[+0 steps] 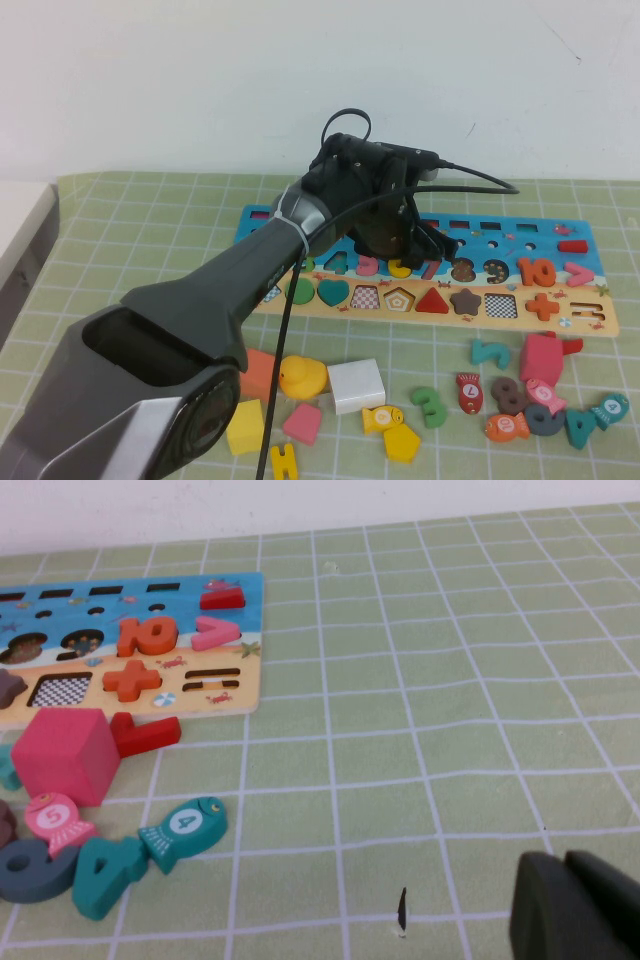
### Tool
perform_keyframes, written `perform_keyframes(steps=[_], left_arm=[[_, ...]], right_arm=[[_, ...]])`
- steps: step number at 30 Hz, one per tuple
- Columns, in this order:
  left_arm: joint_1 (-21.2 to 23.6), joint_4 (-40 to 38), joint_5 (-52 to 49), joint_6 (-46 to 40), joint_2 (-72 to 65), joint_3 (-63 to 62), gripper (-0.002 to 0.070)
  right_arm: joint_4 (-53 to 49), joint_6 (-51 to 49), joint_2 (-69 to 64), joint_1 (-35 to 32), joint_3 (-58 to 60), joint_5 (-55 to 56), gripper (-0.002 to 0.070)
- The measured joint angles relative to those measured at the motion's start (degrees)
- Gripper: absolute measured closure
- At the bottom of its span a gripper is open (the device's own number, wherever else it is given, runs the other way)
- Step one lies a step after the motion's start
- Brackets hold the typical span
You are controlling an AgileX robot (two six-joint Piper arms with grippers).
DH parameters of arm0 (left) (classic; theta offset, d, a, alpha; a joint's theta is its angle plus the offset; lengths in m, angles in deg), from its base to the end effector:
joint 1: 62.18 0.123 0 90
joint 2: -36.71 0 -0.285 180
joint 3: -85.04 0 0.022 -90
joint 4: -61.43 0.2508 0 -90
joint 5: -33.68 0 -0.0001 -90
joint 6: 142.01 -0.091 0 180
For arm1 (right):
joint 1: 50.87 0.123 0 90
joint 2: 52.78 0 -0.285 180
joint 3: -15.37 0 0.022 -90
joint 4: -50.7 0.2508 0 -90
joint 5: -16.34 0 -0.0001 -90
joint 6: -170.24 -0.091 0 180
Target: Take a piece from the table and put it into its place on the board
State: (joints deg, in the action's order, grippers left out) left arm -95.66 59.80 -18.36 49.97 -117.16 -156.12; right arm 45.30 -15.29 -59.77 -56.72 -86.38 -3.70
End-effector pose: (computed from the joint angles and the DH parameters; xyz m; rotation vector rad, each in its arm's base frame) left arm 0.4659 -0.3106 0.1843 0.4650 2.5203 -0.3477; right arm 0.0524 -0.0083 0.1765 0.1236 1.8328 -0.0957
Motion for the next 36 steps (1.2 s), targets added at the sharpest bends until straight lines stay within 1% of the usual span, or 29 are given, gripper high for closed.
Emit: perform_keyframes(steps=[3, 6, 13, 16, 17, 19, 23, 26, 27, 29, 36], left_arm=[[-0.1, -0.1, 0.1, 0.0, 0.0, 0.0, 0.033], [-0.1, -0.1, 0.1, 0.0, -0.1, -0.3, 0.0312], [-0.1, 1.6, -2.1, -0.6, -1.0, -6.4, 0.0305], [-0.1, 2.1, -4.0, -1.8, -1.0, -10.3, 0.0317], [-0.1, 2.2, -4.7, -2.4, -0.7, -11.2, 0.0328], [-0.1, 2.6, -6.6, -4.6, 0.7, -11.7, 0.0373], [-0.1, 5.0, -9.6, -6.5, 5.5, -11.8, 0.0501], [-0.1, 7.8, -11.0, -8.3, 11.4, -11.8, 0.061], [-0.1, 8.5, -11.4, -9.0, 13.2, -11.8, 0.0629], [-0.1, 10.0, -12.1, -9.8, 18.2, -11.8, 0.0657], [0.2, 16.2, -13.8, -12.0, 38.3, -9.7, 0.0674]], right_arm=[[0.0, 0.0, 0.0, 0.0, 0.0, 0.0, 0.0679], [0.0, 0.0, 0.0, 0.0, 0.0, 0.0, 0.0679], [0.0, 0.0, 0.0, 0.0, 0.0, 0.0, 0.0679], [0.0, 0.0, 0.0, 0.0, 0.0, 0.0, 0.0679], [0.0, 0.0, 0.0, 0.0, 0.0, 0.0, 0.0679], [0.0, 0.0, 0.0, 0.0, 0.0, 0.0, 0.0679], [0.0, 0.0, 0.0, 0.0, 0.0, 0.0, 0.0679], [0.0, 0.0, 0.0, 0.0, 0.0, 0.0, 0.0679], [0.0, 0.0, 0.0, 0.0, 0.0, 0.0, 0.0679], [0.0, 0.0, 0.0, 0.0, 0.0, 0.0, 0.0679], [0.0, 0.0, 0.0, 0.0, 0.0, 0.0, 0.0679]])
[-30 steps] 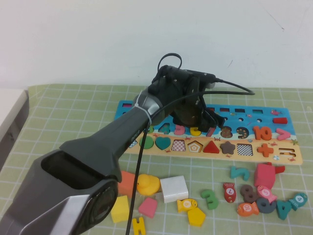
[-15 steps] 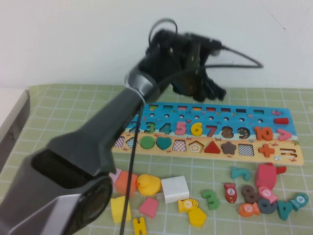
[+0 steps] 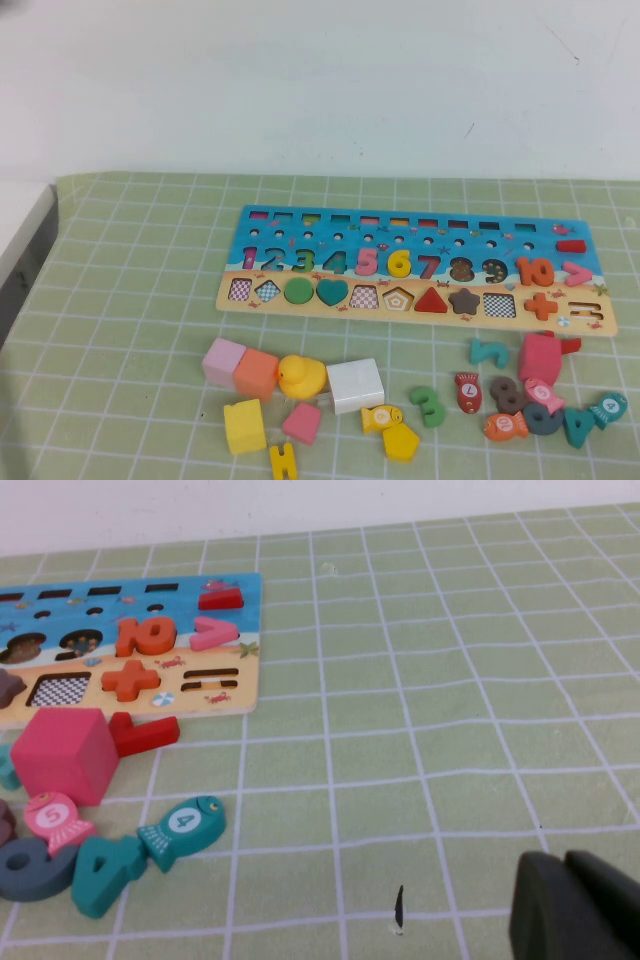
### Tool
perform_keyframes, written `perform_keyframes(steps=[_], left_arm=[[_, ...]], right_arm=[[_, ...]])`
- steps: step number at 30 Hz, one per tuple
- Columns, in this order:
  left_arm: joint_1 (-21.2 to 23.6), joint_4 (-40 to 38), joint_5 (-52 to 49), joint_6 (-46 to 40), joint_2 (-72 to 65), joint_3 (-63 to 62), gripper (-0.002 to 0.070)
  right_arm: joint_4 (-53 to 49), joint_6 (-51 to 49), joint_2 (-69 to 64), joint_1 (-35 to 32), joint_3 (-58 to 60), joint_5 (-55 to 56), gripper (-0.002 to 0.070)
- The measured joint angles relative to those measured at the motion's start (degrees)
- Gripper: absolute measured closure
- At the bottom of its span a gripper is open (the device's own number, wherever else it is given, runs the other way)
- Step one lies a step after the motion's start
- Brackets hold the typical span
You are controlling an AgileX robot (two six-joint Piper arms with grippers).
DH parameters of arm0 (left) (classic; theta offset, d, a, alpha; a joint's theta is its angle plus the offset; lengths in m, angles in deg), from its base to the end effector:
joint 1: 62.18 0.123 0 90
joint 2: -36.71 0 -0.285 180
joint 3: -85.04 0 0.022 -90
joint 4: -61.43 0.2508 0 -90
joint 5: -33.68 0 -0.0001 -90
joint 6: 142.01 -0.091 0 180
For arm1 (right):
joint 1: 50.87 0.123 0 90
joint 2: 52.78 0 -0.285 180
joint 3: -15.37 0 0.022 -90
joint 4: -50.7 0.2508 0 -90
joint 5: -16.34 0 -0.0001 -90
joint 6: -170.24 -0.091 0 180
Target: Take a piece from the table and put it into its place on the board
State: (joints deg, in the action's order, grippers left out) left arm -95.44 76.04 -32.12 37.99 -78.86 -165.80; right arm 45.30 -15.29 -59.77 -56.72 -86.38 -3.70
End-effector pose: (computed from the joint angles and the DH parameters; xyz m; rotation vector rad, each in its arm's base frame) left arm 0.3185 -0.1839 0.5436 0.4938 1.8433 -0.0982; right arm 0.0524 -0.0083 0.1765 0.1236 1.8328 -0.0957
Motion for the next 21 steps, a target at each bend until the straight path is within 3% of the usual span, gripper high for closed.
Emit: perform_keyframes(steps=[7, 21], left_arm=[[0.2, 6.7, 1.2, -1.5, 22.5, 15.6, 0.0676], [0.3, 12.4, 25.4, 10.8, 61.1, 75.0, 0.0677]], right_arm=[[0.0, 0.0, 0.0, 0.0, 0.0, 0.0, 0.0679], [0.0, 0.0, 0.0, 0.0, 0.0, 0.0, 0.0679]])
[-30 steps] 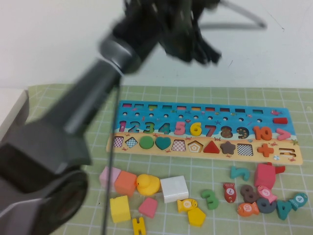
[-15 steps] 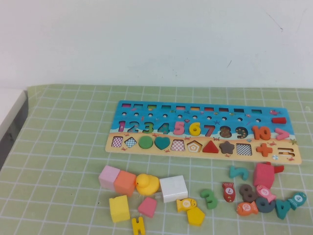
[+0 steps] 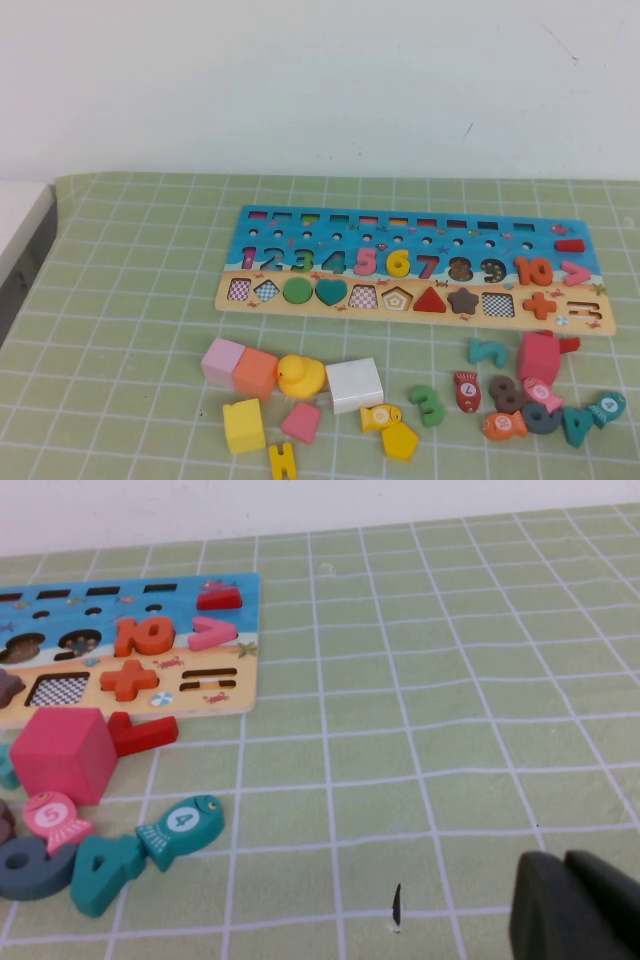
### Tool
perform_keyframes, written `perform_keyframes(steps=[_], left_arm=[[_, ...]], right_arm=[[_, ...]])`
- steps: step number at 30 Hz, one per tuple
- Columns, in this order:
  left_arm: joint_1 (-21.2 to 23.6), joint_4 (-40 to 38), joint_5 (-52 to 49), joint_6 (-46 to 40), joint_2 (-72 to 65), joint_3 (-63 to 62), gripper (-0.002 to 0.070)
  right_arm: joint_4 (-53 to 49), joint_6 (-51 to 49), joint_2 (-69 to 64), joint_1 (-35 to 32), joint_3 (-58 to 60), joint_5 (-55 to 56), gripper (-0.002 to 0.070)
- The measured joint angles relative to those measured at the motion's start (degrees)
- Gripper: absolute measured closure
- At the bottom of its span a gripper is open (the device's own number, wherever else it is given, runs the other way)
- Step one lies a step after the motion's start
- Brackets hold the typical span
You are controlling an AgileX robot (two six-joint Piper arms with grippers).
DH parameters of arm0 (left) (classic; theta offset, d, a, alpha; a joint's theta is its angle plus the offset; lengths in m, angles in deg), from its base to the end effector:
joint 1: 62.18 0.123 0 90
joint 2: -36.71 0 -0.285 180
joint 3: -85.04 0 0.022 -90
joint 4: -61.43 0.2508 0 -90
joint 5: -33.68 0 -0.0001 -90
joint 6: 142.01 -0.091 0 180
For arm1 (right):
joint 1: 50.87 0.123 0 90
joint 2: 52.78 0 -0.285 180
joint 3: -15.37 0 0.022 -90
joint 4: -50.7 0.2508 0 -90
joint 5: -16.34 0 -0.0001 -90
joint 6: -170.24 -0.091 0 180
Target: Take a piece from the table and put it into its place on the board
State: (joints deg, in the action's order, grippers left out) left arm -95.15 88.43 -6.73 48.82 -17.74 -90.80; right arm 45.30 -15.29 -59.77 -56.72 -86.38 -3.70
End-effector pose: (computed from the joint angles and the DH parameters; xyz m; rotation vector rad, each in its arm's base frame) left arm 0.1182 -0.0447 0.4954 0.4014 1.6186 -0.0487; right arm 0.0524 -0.0083 0.1765 0.1236 1.8328 -0.0957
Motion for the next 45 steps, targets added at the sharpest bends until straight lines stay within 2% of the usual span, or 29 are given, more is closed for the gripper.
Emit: perform_keyframes(steps=[8, 14, 21, 27, 30, 39, 42, 45], left_arm=[[0.0, 1.9, 12.8, 14.8, 12.1, 27.6, 0.0677], [0.0, 1.9, 20.0, 19.4, 12.5, 42.0, 0.0677], [0.0, 0.2, 20.9, 23.8, 12.6, 52.7, 0.0677], [0.3, 0.0, 18.2, 25.4, 16.4, 54.4, 0.0677], [3.8, 1.7, 17.5, 25.5, 22.1, 54.5, 0.0677], [23.2, 0.1, 14.4, 25.6, 36.5, 54.6, 0.0677], [26.9, -2.8, 12.3, 25.6, 37.3, 54.6, 0.0677], [28.7, -5.0, 11.0, 25.5, 37.3, 54.7, 0.0677]], right_arm=[[0.0, 0.0, 0.0, 0.0, 0.0, 0.0, 0.0679], [0.0, 0.0, 0.0, 0.0, 0.0, 0.0, 0.0679], [0.0, 0.0, 0.0, 0.0, 0.0, 0.0, 0.0679], [0.0, 0.0, 0.0, 0.0, 0.0, 0.0, 0.0679], [0.0, 0.0, 0.0, 0.0, 0.0, 0.0, 0.0679], [0.0, 0.0, 0.0, 0.0, 0.0, 0.0, 0.0679], [0.0, 0.0, 0.0, 0.0, 0.0, 0.0, 0.0679], [0.0, 0.0, 0.0, 0.0, 0.0, 0.0, 0.0679]])
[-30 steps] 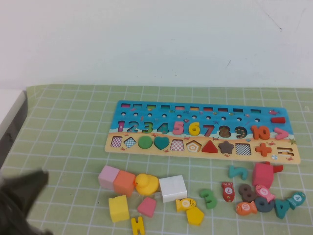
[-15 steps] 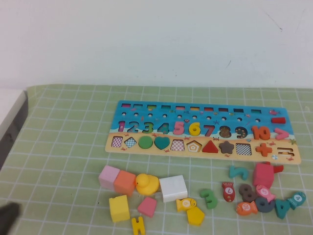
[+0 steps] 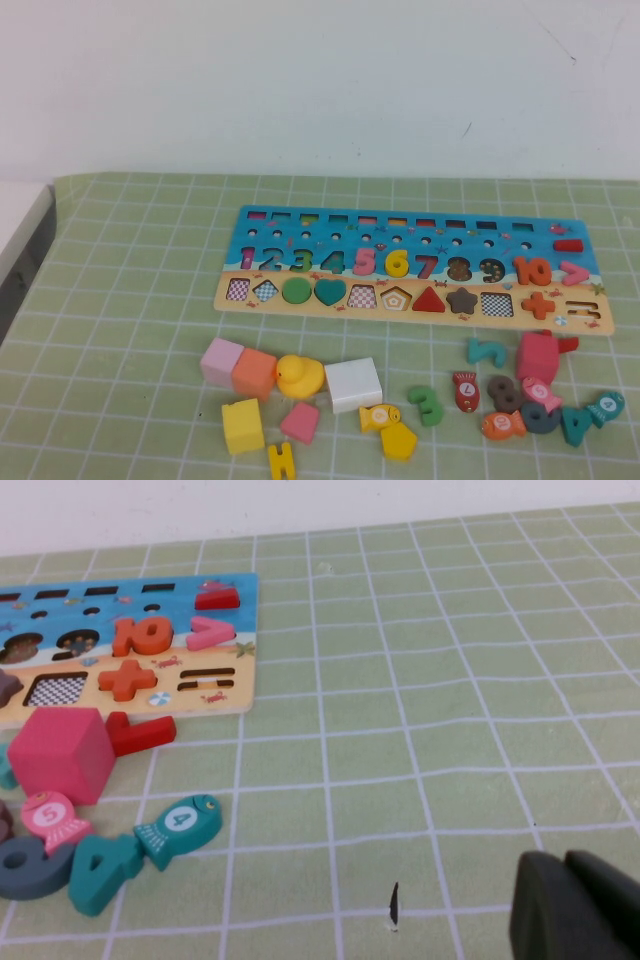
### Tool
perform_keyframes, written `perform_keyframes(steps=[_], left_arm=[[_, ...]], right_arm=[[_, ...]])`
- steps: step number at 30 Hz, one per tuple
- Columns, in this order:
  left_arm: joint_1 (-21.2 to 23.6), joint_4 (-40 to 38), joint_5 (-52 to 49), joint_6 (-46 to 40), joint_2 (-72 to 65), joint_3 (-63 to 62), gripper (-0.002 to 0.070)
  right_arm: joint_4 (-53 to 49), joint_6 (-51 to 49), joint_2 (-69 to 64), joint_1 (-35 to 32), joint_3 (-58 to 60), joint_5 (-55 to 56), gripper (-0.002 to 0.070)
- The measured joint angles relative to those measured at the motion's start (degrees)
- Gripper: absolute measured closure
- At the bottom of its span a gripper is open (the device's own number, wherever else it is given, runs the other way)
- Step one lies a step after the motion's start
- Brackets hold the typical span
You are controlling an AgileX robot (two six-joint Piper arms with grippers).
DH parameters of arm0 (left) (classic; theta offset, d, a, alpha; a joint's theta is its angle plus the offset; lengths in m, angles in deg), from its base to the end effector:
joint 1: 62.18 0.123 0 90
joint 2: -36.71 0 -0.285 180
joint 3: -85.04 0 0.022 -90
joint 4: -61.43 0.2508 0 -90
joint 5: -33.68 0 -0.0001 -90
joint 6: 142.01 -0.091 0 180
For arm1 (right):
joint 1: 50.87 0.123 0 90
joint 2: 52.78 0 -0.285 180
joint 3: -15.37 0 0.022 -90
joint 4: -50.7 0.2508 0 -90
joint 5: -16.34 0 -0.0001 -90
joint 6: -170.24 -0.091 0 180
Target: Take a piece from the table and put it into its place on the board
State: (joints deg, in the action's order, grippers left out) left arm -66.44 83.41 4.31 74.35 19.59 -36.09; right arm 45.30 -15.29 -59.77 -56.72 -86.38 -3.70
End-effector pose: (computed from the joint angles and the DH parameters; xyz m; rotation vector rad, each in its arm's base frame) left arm 0.0537 0.0128 0.2679 -0.3297 1.7738 -0.0975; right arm 0.0524 -0.0083 0.1765 0.1236 1.8328 -0.0957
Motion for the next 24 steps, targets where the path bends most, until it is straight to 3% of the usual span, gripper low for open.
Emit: perform_keyframes(steps=[3, 6, 9, 14, 20, 24], left_arm=[[0.3, -2.9, 5.4, -5.5, 0.0, 1.6, 0.0677], [0.3, -12.6, 15.9, -22.5, 0.1, 5.6, 0.0677], [0.3, -21.4, 24.3, -32.5, 0.1, 11.3, 0.0677], [0.3, -23.2, 27.0, -35.9, 4.1, 19.4, 0.0677], [0.3, -23.3, 13.0, -34.4, 9.8, 19.5, 0.0677], [0.3, -23.3, 11.6, -34.4, 9.9, 19.4, 0.0677]], right_arm=[[0.0, 0.0, 0.0, 0.0, 0.0, 0.0, 0.0679], [0.0, 0.0, 0.0, 0.0, 0.0, 0.0, 0.0679], [0.0, 0.0, 0.0, 0.0, 0.0, 0.0, 0.0679], [0.0, 0.0, 0.0, 0.0, 0.0, 0.0, 0.0679], [0.0, 0.0, 0.0, 0.0, 0.0, 0.0, 0.0679], [0.0, 0.0, 0.0, 0.0, 0.0, 0.0, 0.0679]])
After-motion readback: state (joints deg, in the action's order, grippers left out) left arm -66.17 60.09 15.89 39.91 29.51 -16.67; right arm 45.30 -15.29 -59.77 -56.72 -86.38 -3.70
